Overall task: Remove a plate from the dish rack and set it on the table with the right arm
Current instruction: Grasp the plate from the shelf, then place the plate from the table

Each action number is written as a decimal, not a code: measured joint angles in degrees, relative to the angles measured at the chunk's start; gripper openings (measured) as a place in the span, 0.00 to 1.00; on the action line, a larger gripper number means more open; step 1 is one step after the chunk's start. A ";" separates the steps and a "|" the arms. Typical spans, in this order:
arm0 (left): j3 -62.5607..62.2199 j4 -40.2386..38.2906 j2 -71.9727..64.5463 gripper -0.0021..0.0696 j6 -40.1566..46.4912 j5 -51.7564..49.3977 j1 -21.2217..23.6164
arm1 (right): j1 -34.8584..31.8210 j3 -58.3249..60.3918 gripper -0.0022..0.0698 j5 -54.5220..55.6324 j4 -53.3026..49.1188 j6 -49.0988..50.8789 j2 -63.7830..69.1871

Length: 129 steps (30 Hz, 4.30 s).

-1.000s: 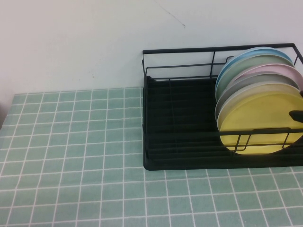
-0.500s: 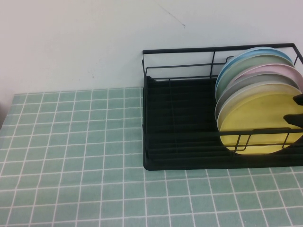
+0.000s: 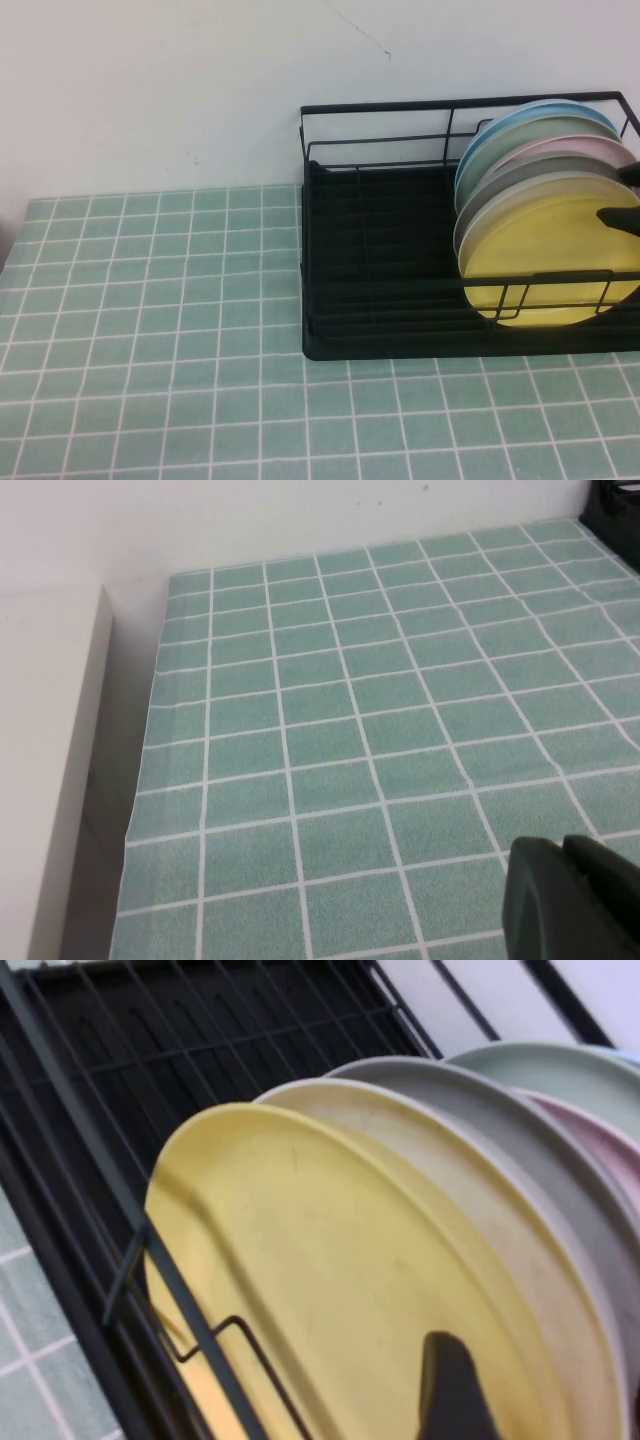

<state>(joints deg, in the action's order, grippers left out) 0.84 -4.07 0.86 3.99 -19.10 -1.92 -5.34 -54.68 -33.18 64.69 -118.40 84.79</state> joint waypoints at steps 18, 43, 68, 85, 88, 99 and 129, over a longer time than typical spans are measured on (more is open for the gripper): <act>0.00 0.00 0.00 0.02 0.00 0.00 0.00 | 0.00 -0.79 0.53 2.44 1.03 -7.29 6.15; 0.00 0.00 0.00 0.02 0.00 0.00 0.00 | 0.00 -1.13 0.10 3.38 -1.34 0.97 -3.05; 0.00 0.00 0.00 0.02 0.00 0.00 0.00 | 0.00 10.08 0.09 -26.49 -37.78 86.79 -35.01; 0.00 0.00 0.00 0.02 0.00 0.00 0.00 | 0.00 20.58 0.09 -11.58 -24.76 77.67 -10.93; 0.00 0.00 0.00 0.02 0.00 0.00 0.00 | 0.00 20.58 0.09 -9.80 -24.64 76.60 -7.42; 0.00 0.00 0.00 0.02 0.00 0.00 0.00 | 0.00 20.58 0.10 -5.08 -23.35 75.89 -0.25; 0.00 0.00 0.00 0.02 0.00 0.00 0.00 | 0.00 20.58 0.07 -10.08 -31.35 83.58 -17.95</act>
<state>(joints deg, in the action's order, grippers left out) 0.84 -4.07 0.86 3.99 -19.10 -1.92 -5.34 -34.11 -43.25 33.34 -34.81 66.84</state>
